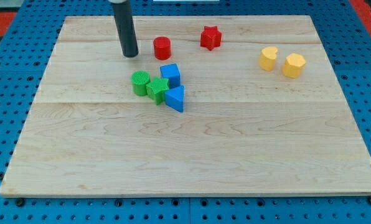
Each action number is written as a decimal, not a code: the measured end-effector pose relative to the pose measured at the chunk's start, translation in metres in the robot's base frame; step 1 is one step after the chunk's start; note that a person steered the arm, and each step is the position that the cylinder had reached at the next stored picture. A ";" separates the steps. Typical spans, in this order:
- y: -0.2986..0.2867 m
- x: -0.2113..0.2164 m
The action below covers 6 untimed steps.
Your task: Slide the red star into the red circle
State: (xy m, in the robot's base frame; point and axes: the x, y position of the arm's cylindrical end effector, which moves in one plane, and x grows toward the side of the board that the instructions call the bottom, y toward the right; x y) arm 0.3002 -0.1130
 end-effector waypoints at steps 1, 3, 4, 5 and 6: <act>0.098 -0.001; 0.221 0.038; 0.143 0.000; 0.119 -0.031; 0.171 -0.032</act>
State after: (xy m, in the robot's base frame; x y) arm 0.2687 0.0577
